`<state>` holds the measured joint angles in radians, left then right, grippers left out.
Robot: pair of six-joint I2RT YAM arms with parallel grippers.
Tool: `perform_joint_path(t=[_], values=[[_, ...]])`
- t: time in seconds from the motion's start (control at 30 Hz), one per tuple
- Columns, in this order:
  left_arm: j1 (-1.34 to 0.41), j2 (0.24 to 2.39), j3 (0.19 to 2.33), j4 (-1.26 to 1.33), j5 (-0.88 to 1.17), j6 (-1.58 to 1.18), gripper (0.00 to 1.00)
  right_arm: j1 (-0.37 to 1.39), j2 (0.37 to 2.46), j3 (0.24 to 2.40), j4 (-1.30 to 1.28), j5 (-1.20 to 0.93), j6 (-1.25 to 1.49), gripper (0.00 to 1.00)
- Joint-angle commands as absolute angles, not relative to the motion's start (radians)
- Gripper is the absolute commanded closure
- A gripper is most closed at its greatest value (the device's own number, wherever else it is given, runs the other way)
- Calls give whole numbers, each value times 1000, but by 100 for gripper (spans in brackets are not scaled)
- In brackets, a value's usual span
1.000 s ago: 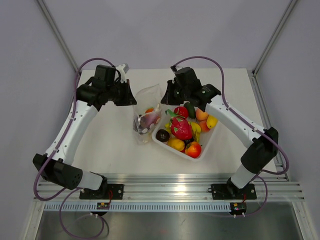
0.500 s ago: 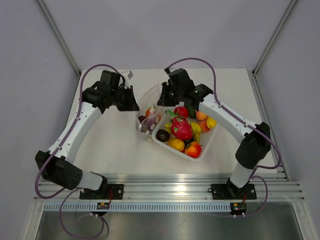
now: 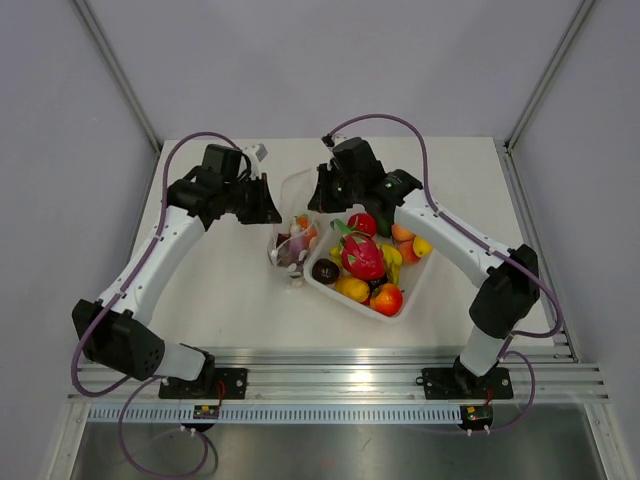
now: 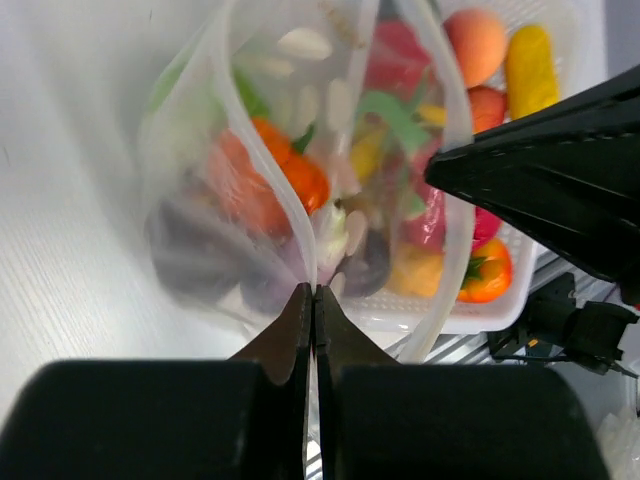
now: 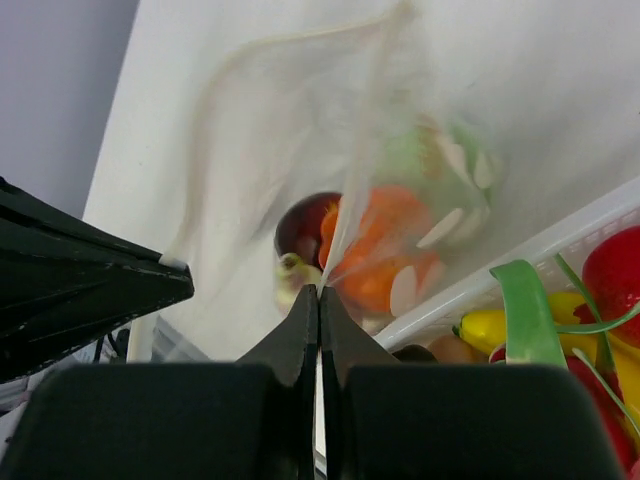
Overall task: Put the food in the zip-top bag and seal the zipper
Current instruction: Adjust the zipper food storage bag at the center of the board, then pick up the fake fruit from the bin.
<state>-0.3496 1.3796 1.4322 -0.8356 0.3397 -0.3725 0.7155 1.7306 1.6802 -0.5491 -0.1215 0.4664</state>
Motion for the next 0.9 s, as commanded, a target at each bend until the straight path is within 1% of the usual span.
perform_joint_path(t=[0.0,0.07,0.1,0.13,0.23,0.33,0.43,0.63,0.77,0.87], values=[[-353,1387,1416,-781,371,-382,100,723,1749,1658,-519,-120,465,100],[-353,1378,1445,-791,364,-377,100,723,1727,1655,-509,-118,469,100],[-351,1374,1460,-799,362,-374,100,723,1717,1666,-523,-109,466,81],[-353,1374,1492,-807,362,-371,100,723,1703,1675,-531,-100,459,71],[-353,1373,1526,-825,362,-368,100,722,1663,1706,-574,-48,431,56],[-353,1371,1535,-827,370,-370,100,723,1594,1697,-601,64,411,47],[-353,1374,1542,-818,388,-371,100,719,1511,1646,-626,274,388,41],[-353,1399,1540,-807,402,-373,100,660,1379,1499,-721,541,406,38],[-353,1399,1531,-798,410,-373,100,578,1330,1363,-784,561,425,37],[-353,1397,1529,-799,410,-368,100,523,1281,1261,-779,535,425,34]])
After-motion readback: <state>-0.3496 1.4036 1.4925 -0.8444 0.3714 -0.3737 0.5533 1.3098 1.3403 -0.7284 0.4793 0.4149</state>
